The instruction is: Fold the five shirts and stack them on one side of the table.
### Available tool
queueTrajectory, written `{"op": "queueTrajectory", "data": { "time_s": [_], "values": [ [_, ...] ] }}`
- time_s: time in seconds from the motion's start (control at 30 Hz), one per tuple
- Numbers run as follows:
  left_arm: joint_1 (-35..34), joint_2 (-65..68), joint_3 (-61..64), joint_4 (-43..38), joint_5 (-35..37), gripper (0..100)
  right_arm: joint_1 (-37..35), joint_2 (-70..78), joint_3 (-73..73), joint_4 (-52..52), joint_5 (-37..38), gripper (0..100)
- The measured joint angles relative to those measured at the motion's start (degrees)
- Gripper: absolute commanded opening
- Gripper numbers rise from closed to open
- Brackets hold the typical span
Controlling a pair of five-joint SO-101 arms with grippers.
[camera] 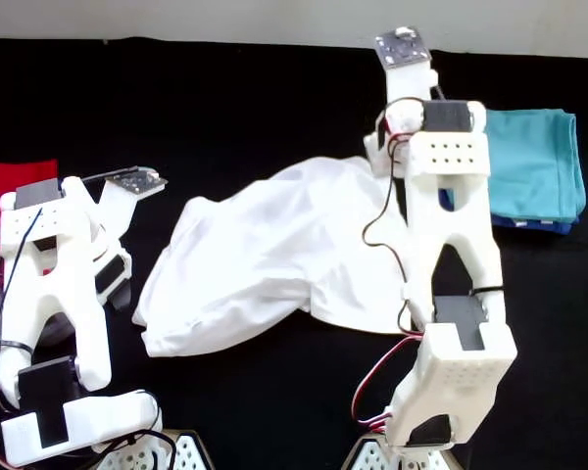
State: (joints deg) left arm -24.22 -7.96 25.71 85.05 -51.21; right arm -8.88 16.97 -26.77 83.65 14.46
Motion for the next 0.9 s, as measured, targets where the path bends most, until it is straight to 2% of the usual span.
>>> {"op": "queueTrajectory", "data": {
  "time_s": [0.3,0.5,0.73,0.9],
  "values": [
    [0.0,0.0,0.0,0.0,0.4,12,0.0,0.0,-0.6,14.4,0.0,28.1],
    [0.0,0.0,0.0,0.0,0.4,12,0.0,-1.5,1.7,16.7,-2.5,28.1],
    [0.0,0.0,0.0,0.0,0.4,12,-1.8,-15.6,23.9,14.6,-4.2,28.1],
    [0.0,0.0,0.0,0.0,0.4,12,-3.3,-23.6,45.9,1.3,-2.5,28.1]
  ]
}}
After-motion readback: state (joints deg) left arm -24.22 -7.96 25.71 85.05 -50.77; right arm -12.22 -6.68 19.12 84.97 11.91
